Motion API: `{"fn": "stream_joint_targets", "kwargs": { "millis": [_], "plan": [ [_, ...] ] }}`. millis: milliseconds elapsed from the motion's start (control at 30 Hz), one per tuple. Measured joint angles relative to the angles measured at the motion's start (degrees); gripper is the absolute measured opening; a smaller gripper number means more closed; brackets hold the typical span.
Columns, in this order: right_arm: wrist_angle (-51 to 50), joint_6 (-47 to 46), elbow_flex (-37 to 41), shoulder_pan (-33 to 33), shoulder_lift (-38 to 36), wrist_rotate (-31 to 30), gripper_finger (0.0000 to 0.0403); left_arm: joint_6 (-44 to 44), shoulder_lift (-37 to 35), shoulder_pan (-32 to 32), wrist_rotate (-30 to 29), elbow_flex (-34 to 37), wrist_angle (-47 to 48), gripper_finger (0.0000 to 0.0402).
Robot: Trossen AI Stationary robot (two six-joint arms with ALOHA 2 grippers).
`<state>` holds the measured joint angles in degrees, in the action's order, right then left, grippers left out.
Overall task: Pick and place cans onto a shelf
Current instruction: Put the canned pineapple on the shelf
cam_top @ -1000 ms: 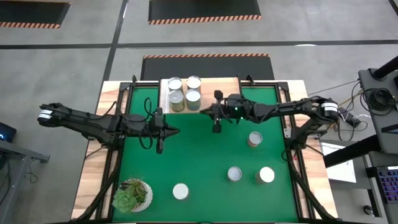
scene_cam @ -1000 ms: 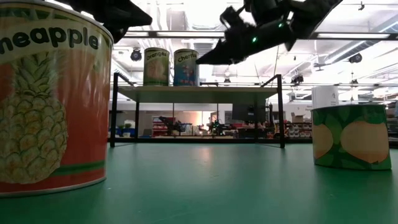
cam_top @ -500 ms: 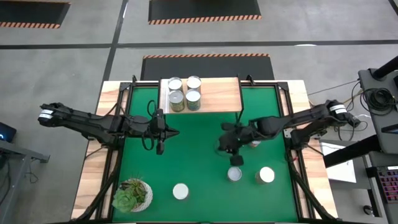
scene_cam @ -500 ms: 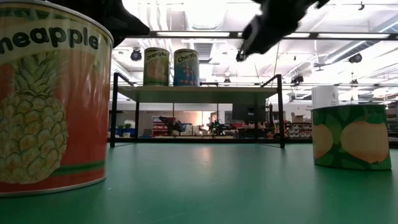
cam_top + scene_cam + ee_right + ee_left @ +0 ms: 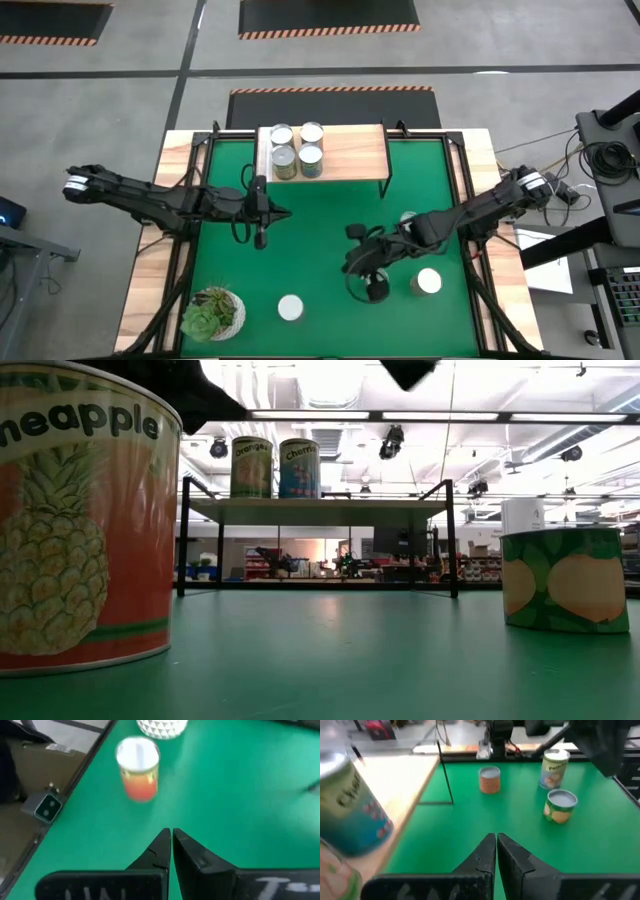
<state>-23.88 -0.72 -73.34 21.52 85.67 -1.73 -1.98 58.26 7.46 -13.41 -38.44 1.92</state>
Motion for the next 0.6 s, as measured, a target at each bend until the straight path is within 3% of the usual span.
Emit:
{"fn": "stream_joint_targets", "kwargs": {
  "millis": [167, 467, 600],
  "plan": [
    [0.25, 3.82, -7.69, 0.73, 7.31, 0.38, 0.0009, 2.8, -0.93, -0.02, -4.92, 0.0, -4.19, 0.0],
    [0.12, 12.12, -18.51, 1.59, 19.08, 1.0, 0.0009, 5.39, -4.37, 0.0, -5.14, 0.02, -5.09, 0.0],
    [0.09, 13.39, -21.08, 1.48, 21.95, 4.15, 0.0009, 6.22, -5.55, -0.02, -5.25, 0.59, -4.4, 0.0]
  ]
}}
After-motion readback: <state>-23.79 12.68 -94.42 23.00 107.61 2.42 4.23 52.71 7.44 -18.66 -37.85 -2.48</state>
